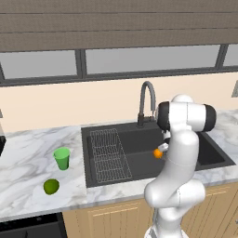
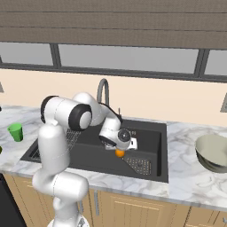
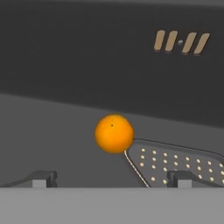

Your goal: Remove the orange and lime from the sink. Then move the bowl and cup from the counter to the sink for washing.

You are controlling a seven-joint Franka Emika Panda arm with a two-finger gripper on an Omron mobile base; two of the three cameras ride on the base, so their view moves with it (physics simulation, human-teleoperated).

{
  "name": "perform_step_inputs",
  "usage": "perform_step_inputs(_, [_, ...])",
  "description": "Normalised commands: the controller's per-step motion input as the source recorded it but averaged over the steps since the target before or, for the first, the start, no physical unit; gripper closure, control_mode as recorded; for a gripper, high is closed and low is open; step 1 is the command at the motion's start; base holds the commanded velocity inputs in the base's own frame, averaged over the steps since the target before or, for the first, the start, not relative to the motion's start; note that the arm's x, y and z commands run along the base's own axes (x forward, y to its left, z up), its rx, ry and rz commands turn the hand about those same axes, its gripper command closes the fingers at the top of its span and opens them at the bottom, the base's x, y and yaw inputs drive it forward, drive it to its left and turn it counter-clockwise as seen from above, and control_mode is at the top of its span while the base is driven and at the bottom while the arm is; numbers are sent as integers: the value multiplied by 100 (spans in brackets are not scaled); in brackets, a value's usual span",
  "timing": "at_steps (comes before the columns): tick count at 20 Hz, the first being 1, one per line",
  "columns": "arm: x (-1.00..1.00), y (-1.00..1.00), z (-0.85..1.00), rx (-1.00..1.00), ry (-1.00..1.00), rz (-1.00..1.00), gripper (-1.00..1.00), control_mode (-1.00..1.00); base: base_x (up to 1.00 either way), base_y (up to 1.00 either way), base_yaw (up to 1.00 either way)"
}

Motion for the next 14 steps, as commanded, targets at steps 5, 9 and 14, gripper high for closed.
perform_step_inputs(5, [13,0,0,1,0,0,-100,-100,0,0,0])
perform_step_inputs(9, [7,0,0,4,2,0,-100,-100,0,0,0])
perform_step_inputs(14, [5,0,0,4,5,0,-100,-100,0,0,0])
